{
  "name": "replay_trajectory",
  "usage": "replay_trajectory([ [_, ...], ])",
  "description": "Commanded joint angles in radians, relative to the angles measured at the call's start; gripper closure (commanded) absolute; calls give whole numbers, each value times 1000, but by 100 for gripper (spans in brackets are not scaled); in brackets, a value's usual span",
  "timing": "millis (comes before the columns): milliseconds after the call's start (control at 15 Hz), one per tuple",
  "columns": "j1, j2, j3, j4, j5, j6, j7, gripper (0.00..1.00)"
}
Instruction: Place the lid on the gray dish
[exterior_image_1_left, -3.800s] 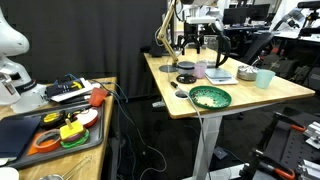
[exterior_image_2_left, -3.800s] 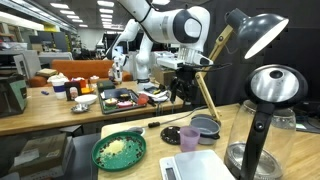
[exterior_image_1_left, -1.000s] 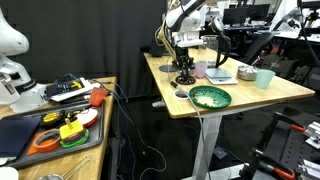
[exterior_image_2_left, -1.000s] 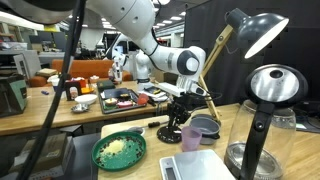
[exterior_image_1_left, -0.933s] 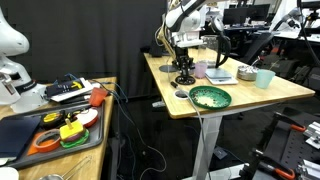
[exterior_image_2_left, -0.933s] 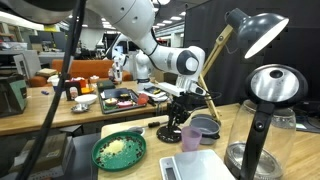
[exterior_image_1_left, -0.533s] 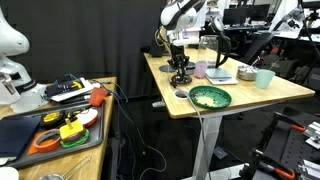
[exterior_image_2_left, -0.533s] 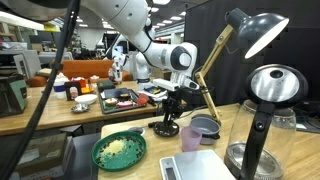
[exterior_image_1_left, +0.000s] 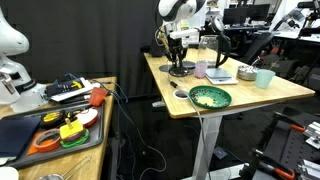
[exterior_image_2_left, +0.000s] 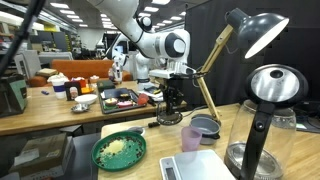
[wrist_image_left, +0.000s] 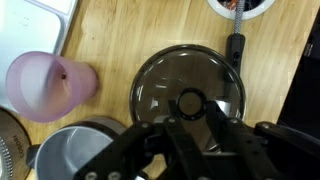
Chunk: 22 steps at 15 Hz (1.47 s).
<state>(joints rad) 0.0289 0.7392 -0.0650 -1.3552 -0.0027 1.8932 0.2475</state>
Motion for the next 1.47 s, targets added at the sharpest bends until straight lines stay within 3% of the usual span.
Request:
replay_trajectory([
  [0,14,-115,-21,-127,-23,114,62,92],
  [600,-121,-250,-20,-223,105,176,-15,92],
  [1400,-224,-178,-26,-31,232,8,-62,92],
])
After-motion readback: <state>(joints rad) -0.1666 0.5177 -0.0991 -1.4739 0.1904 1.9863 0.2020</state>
